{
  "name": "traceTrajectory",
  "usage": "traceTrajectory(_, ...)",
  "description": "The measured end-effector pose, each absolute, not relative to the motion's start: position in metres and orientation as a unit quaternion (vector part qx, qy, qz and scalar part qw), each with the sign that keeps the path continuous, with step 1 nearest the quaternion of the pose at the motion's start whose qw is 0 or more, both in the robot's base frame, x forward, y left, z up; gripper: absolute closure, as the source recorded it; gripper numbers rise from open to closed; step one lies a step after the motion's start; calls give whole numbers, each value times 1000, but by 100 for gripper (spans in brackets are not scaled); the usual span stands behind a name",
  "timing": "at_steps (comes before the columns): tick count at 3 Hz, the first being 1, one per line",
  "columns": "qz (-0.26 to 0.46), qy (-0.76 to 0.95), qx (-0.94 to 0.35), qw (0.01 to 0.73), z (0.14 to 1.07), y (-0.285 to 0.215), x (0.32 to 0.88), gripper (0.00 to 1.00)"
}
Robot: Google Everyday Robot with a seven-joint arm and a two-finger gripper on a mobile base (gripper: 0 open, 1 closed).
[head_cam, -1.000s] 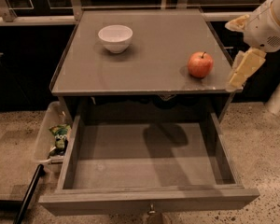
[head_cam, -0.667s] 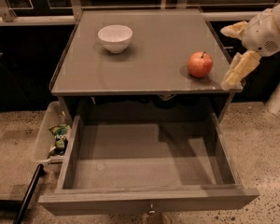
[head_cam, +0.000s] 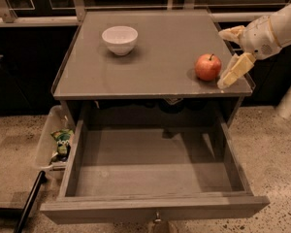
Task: Place apple into top drawer
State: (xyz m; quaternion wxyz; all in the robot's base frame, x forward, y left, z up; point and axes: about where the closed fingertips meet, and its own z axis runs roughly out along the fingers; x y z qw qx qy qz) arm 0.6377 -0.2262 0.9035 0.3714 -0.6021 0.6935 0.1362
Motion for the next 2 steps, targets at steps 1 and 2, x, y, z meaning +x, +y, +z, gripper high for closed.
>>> traceTrajectory(1, 118, 695, -607, 367, 895, -217, 649, 0)
traceTrajectory(2, 91, 711, -606, 345, 875, -214, 663, 0)
